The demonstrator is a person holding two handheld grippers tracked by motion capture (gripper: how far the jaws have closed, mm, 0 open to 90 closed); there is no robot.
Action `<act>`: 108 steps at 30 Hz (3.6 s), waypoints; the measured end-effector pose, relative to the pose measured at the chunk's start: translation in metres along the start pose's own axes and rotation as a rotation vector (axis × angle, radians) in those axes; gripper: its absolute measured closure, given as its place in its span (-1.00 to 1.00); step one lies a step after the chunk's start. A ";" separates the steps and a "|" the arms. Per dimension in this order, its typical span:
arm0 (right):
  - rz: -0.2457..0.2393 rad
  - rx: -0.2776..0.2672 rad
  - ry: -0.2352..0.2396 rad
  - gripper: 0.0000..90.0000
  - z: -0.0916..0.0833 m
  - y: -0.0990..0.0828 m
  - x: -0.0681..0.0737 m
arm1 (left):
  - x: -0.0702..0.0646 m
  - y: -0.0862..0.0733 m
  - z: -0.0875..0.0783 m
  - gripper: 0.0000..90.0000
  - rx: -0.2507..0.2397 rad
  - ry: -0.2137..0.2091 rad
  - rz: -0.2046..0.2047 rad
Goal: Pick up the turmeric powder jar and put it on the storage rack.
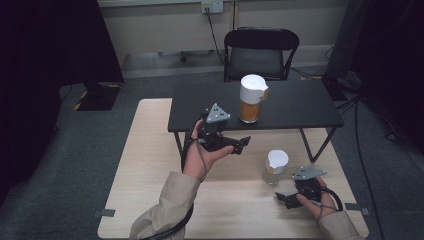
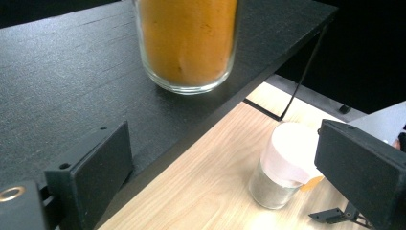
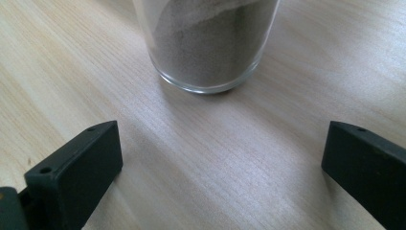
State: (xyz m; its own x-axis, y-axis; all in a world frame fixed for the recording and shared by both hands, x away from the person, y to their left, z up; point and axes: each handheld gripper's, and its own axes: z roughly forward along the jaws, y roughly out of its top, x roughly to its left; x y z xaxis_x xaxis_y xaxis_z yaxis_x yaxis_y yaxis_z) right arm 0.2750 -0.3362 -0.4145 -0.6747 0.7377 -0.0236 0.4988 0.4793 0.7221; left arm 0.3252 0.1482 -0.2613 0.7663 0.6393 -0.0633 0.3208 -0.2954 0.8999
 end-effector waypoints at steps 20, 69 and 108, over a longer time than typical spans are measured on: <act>0.000 0.000 0.000 -1.00 0.000 0.000 0.000 | -0.001 -0.028 0.006 -0.89 0.021 -0.044 -0.008; 0.001 0.002 0.000 -1.00 0.000 0.000 0.000 | 0.011 -0.084 0.027 -0.94 0.072 -0.049 -0.059; 0.001 0.002 0.000 -1.00 0.000 0.000 0.000 | 0.015 -0.131 0.022 -0.94 0.136 -0.016 -0.084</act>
State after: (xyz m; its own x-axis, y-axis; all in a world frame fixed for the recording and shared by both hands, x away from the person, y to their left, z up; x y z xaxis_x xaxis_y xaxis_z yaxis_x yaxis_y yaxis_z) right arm 0.2750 -0.3361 -0.4142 -0.6743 0.7381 -0.0225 0.5008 0.4795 0.7206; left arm 0.3068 0.1808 -0.3899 0.7424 0.6544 -0.1437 0.4554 -0.3356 0.8246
